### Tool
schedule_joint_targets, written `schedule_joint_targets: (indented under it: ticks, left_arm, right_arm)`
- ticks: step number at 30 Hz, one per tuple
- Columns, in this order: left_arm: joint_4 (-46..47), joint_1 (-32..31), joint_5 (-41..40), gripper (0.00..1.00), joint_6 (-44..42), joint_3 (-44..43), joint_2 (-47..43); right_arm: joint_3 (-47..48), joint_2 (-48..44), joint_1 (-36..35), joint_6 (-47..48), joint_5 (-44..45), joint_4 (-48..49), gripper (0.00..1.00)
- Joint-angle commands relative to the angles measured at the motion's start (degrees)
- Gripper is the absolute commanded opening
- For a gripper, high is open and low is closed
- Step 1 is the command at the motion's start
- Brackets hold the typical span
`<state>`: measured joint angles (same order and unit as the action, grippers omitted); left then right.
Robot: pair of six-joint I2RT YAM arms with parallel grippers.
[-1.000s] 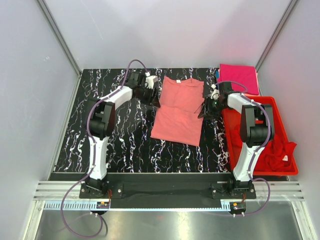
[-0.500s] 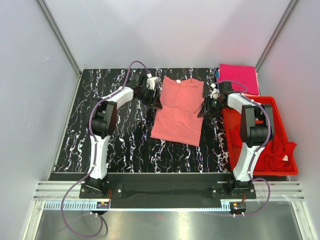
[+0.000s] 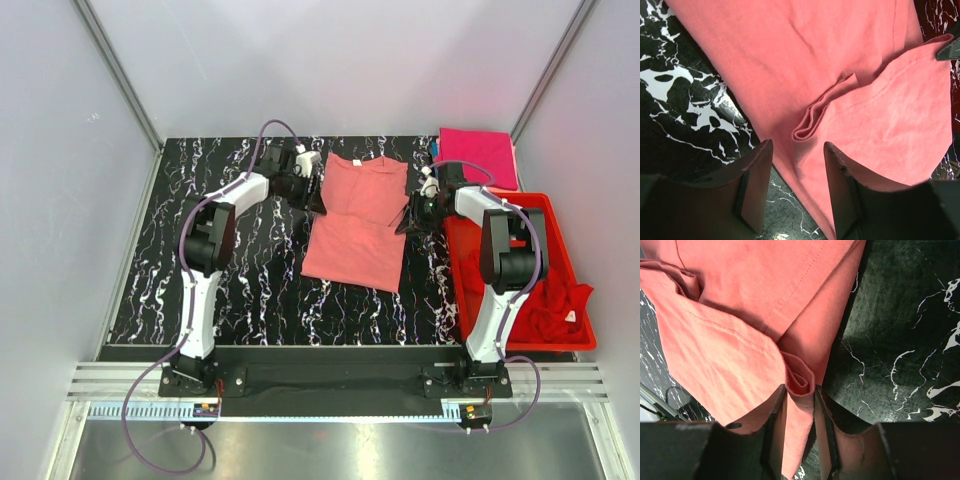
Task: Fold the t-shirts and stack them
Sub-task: Fold the tshirt
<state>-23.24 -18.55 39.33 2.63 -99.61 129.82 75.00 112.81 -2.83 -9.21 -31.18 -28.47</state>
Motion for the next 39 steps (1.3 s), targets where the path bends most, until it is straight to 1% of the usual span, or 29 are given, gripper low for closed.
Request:
schedule_joint_targets:
  ticks: [1, 6, 8, 9, 10, 11, 12, 13, 15, 19, 23, 27, 32, 39]
  left_arm:
    - [2.41, -0.7, 2.06, 0.51, -0.08, -2.08, 0.96]
    - [2.06, -1.05, 1.98, 0.49, -0.26, -2.16, 1.49]
    - [1.98, -1.05, 1.72, 0.39, -0.61, -2.17, 1.4]
    - [1.89, -1.05, 1.37, 0.34, -0.61, -2.16, 1.23]
    - [2.24, -1.05, 1.1, 0.21, -0.26, -1.99, 0.79]
    - [2.24, -1.05, 0.84, 0.14, 0.0, -2.16, 0.53]
    - [2.33, -1.05, 0.75, 0.08, 0.18, -2.16, 0.17]
    - [2.41, -1.05, 0.49, 0.01, 1.05, -2.25, -0.61]
    - [3.03, -1.05, -0.22, 0.0, 2.28, -1.56, -1.67]
    - [7.24, -1.05, -1.8, 0.0, 5.71, 1.79, -5.62]
    - [8.56, -1.05, -3.55, 0.0, 7.03, 3.72, -8.09]
    - [12.69, -1.05, -5.84, 0.0, 9.14, 6.36, -10.81]
    - [11.47, -1.05, -9.0, 0.0, 9.93, 2.77, -9.5]
    - [8.75, -0.26, -10.15, 0.0, 9.5, -3.74, -3.36]
  right_arm:
    - [1.46, 0.74, 0.19, 0.42, -1.87, 1.13, 0.34]
    - [1.64, 0.48, 0.11, 0.34, -2.22, 1.13, 0.33]
    - [1.73, 0.3, 0.19, 0.33, -2.22, 1.13, 0.31]
    - [1.81, 0.13, 0.19, 0.25, -2.31, 1.05, 0.23]
    - [1.73, 0.04, 0.11, 0.25, -2.39, 1.13, 0.17]
    - [1.9, -0.22, 0.11, 0.16, -2.4, 0.96, 0.11]
    - [1.99, -0.4, 0.11, 0.16, -2.4, 0.87, 0.01]
    - [2.25, -0.75, 0.19, 0.16, -2.48, 0.78, 0.0]
    - [2.17, -2.07, 0.11, 0.16, -2.66, 0.69, 0.0]
    - [1.82, -5.05, 0.19, -0.37, -3.27, 0.87, 0.0]
    - [1.99, -6.47, 0.11, -0.54, -3.19, 0.61, 0.0]
    - [2.69, -7.26, 0.11, -0.37, -2.13, 0.52, 0.0]
    - [5.33, -5.42, 0.19, 0.6, -0.73, 0.17, 0.0]
    - [8.67, -1.73, 0.11, 1.83, 1.56, 0.43, 0.0]
